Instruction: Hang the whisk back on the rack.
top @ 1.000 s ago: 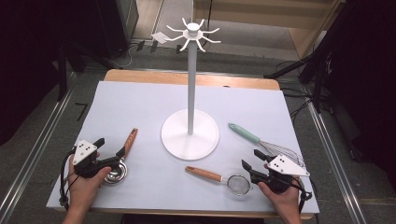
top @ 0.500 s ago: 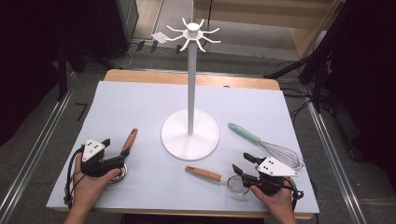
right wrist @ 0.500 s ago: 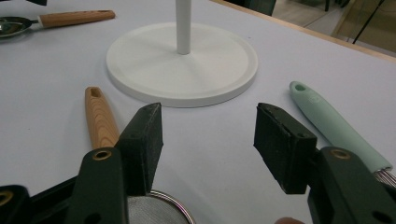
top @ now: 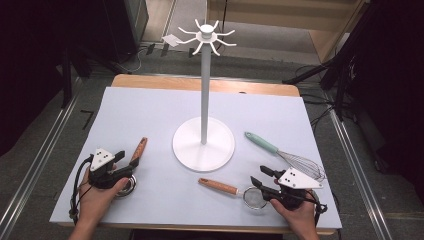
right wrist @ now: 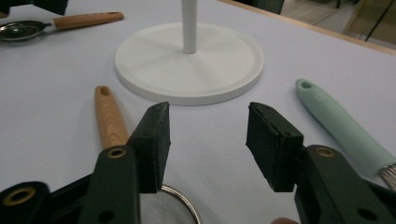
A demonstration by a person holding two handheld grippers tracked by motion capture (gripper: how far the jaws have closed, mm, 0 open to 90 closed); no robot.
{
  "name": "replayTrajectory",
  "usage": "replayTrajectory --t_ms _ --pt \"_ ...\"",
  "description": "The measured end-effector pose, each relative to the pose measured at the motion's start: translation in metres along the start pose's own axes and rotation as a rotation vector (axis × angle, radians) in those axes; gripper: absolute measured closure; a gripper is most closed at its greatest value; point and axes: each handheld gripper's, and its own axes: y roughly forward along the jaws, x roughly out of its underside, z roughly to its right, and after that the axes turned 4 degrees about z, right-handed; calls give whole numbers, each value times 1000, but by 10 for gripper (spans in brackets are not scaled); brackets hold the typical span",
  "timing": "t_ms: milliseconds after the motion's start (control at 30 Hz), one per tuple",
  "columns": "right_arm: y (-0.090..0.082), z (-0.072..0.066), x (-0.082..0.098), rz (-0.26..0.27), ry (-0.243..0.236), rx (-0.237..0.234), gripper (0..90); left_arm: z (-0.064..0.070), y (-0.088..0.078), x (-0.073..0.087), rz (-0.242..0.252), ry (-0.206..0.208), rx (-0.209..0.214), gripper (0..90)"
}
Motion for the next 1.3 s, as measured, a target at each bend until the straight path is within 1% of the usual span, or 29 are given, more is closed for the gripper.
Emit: replayTrajectory --t_ms 33,67,133,167,267,333,400,467,500,533,600,633,667,700,733,800,867,933,1000,1067,1133,1233,1300 --pt "1 -1 -1 -8 1 -19 547 -2 -1 0 10 5 -6 412" --pt "3 -2 -2 -21 2 -39 555 -4 -2 -1 23 -1 -17 405" --pt "8 -6 -4 -39 -14 -72 567 -11 -7 -2 51 -21 -24 395" --pt "9 -9 -5 -46 -18 -78 571 -14 -9 -2 67 -38 -27 395" --pt "13 -13 -7 -49 -32 -94 580 -22 -14 -1 93 -59 -27 397" --pt "12 -11 -9 -52 -35 -80 581 -25 -16 0 99 -61 -43 397" --pt "8 -1 -10 -51 -25 -51 586 -29 -16 1 104 -58 -65 397" --pt "0 13 -13 -46 -25 1 592 -34 -18 3 110 -61 -90 393" --pt "-4 19 -14 -51 -23 36 598 -37 -18 3 114 -62 -104 387" --pt "-8 26 -16 -59 -34 73 605 -40 -19 4 124 -62 -118 379" --pt "-14 40 -18 -82 -47 128 617 -45 -21 5 137 -86 -140 344" --pt "-15 47 -19 -89 -40 143 620 -45 -21 5 137 -86 -140 334" --pt "-16 56 -18 -102 -26 155 620 -50 -23 6 149 -106 -153 321" --pt "-16 61 -18 -111 -16 161 620 -50 -23 7 155 -123 -158 308" --pt "-15 67 -17 -132 -8 165 619 -52 -23 7 157 -132 -152 299" --pt "-10 77 -17 -172 3 157 619 -52 -22 8 157 -147 -146 291" --pt "-4 85 -18 -210 2 144 618 -52 -21 9 157 -153 -148 277" --pt "1 92 -19 -227 8 148 617 -51 -21 9 157 -152 -149 273" --pt "3 99 -21 -243 7 164 622 -52 -21 10 159 -151 -147 273" --pt "3 105 -22 -250 16 165 630 -52 -22 10 161 -156 -146 272" --pt "0 111 -23 -236 38 158 636 -52 -22 10 164 -161 -144 272" --pt "-7 121 -25 -211 34 127 625 -52 -22 10 166 -156 -144 273" --pt "-9 127 -27 -211 24 104 623 -52 -22 10 166 -154 -145 272"
